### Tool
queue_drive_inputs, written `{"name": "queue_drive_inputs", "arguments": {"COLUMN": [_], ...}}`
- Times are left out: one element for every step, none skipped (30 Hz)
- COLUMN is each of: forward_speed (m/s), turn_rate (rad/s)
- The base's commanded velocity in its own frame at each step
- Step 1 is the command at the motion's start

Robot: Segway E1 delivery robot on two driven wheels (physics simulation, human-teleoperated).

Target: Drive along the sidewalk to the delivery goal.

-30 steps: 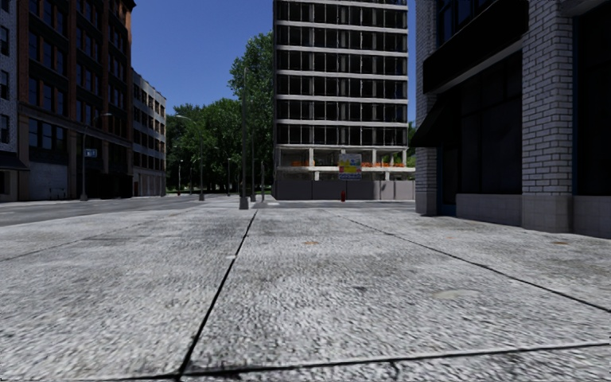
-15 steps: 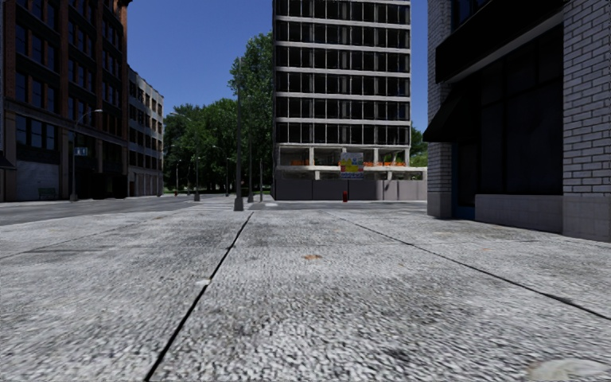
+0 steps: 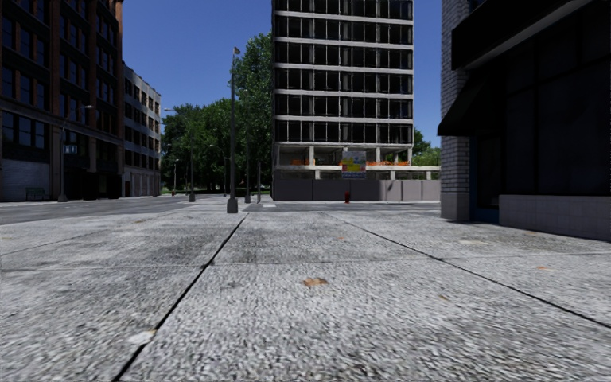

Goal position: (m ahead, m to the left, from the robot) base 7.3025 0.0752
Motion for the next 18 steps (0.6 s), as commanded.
{"name": "queue_drive_inputs", "arguments": {"forward_speed": [2.0, 2.0, 2.0, 2.0, 2.0, 2.0, 2.0, 2.0, 2.0, 2.0, 2.0, 2.0, 2.0, 2.0, 2.0, 2.0, 2.0, 2.0], "turn_rate": [0.0, 0.0, 0.0, 0.0, 0.0, 0.0, 0.0, 0.0, 0.0, 0.0, 0.0, 0.0, 0.0, 0.0, 0.0, 0.0, 0.0, 0.0]}}
